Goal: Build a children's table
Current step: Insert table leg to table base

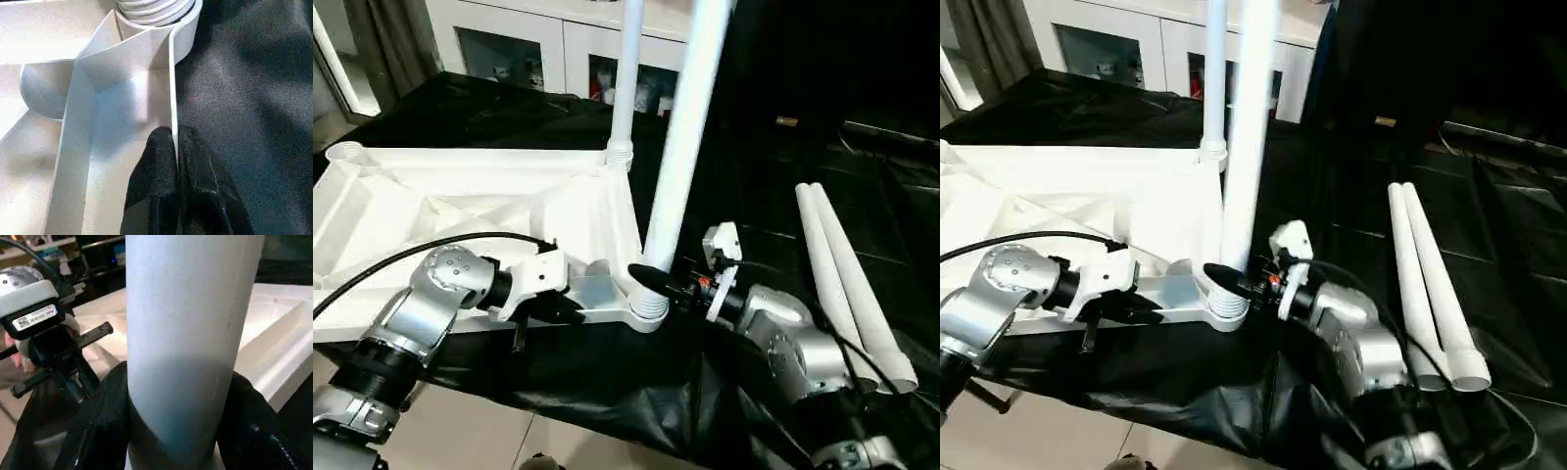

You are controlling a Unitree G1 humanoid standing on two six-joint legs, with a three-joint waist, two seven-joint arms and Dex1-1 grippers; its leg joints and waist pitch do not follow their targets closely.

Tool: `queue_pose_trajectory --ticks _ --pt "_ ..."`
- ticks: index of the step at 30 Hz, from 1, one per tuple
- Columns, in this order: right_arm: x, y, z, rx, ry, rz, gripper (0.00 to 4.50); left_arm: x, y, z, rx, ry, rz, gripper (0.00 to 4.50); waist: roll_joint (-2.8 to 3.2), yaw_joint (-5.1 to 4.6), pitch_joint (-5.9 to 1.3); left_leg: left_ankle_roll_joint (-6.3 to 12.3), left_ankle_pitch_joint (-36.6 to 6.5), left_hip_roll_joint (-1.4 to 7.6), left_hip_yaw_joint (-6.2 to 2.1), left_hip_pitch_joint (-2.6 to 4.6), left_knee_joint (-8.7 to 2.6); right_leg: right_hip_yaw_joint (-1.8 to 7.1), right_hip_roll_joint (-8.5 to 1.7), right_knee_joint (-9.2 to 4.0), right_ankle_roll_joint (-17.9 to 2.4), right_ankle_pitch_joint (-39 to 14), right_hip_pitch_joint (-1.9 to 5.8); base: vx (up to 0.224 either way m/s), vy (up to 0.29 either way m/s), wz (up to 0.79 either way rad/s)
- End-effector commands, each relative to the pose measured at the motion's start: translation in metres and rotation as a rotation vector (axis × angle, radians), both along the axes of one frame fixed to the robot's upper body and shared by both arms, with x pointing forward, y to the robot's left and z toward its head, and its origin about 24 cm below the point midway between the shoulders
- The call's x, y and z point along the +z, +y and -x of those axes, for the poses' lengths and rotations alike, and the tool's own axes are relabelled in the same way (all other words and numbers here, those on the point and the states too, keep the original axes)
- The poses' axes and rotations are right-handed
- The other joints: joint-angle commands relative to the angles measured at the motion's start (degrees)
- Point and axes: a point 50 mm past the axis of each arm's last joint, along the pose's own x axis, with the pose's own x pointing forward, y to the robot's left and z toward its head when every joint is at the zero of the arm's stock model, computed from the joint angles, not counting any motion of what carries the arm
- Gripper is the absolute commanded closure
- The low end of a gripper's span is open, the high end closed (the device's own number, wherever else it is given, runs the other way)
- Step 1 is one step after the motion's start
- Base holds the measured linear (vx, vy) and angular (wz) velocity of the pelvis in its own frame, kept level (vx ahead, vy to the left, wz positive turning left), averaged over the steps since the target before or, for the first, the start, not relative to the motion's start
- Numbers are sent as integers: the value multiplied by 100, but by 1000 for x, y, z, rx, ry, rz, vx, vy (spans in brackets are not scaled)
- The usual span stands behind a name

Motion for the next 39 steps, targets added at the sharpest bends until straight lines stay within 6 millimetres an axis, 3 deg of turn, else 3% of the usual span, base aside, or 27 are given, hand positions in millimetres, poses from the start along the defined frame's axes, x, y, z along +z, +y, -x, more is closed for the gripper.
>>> queue_pose_trajectory --ticks 1,17,18,19,21,22,23,29,30,31,32,34,37,38,39 --pt "-23 -24 3 -139 92 34 262 17 -7 -5 -59 -67 17 450 184 11 -363 -7 -803 153 -52 115 -328 267 -459 -347 -1341 1106 237 0 0 0" --pt "-37 -21 14 -217 -12 24 262 18 -6 -7 -59 -70 15 450 205 1 -348 15 -928 157 -60 112 -344 270 -457 -366 -1360 1041 229 0 0 0" --pt "-38 -20 15 -226 -11 16 262 18 -6 -7 -60 -69 14 450 277 8 -337 -9 -975 157 -71 113 -347 270 -462 -365 -1357 989 217 0 0 0" --pt "-38 -20 15 -228 -10 14 262 18 -6 -7 -60 -69 14 450 240 -5 -336 -19 -1059 162 -64 119 -354 273 -459 -380 -1364 940 221 0 0 0" --pt "-39 -20 16 -233 -8 9 262 17 -6 -7 -60 -69 13 450 234 -8 -329 -18 -1111 159 -65 117 -360 273 -456 -384 -1379 855 224 0 0 0" --pt "-39 -19 16 -251 -8 -8 262 17 -6 -7 -61 -68 14 450 238 -7 -327 -15 -1119 160 -66 118 -361 275 -457 -386 -1379 830 224 0 0 0" --pt "-40 -19 17 -273 -6 -22 262 17 -7 -7 -62 -67 15 450 278 -6 -321 -25 -1170 164 -65 120 -364 281 -466 -400 -1383 793 205 0 0 0" --pt "-48 -15 25 -285 21 -39 262 16 -6 -5 -66 -62 13 450 294 -11 -298 -7 -1255 167 -74 116 -381 283 -467 -408 -1397 651 207 0 0 0" --pt "-49 -14 26 -277 20 -30 262 16 -5 -4 -68 -57 11 450 370 -8 -271 -26 -1269 166 -88 108 -386 282 -468 -402 -1394 650 190 0 0 0" --pt "-49 -14 26 -277 20 -30 262 16 -5 -4 -68 -57 11 450 323 -23 -275 -10 -1271 165 -80 111 -386 285 -459 -408 -1399 684 201 0 0 0" --pt "-48 -12 26 -256 11 -9 262 15 -4 -3 -69 -54 8 450 342 -21 -267 -11 -1276 163 -84 109 -387 283 -455 -409 -1391 672 197 0 0 0" --pt "-46 -5 28 -160 -24 75 262 14 -3 -4 -70 -50 4 450 284 -41 -257 -9 -1227 157 -70 104 -388 289 -443 -422 -1336 643 211 0 0 0" --pt "-46 -4 29 -129 -31 105 262 14 -3 -4 -70 -51 3 450 304 -40 -253 26 -1201 153 -68 101 -385 295 -454 -427 -1319 569 205 0 0 0" --pt "-45 -3 29 -97 -32 123 262 14 -4 -4 -68 -53 6 450 233 -42 -253 70 -1114 152 -63 94 -384 297 -450 -422 -1299 509 220 0 0 0" --pt "-45 -2 31 -58 -28 140 262 13 -6 -4 -66 -55 10 450 233 -42 -253 70 -1114 152 -63 94 -384 297 -450 -422 -1299 509 220 0 0 0"
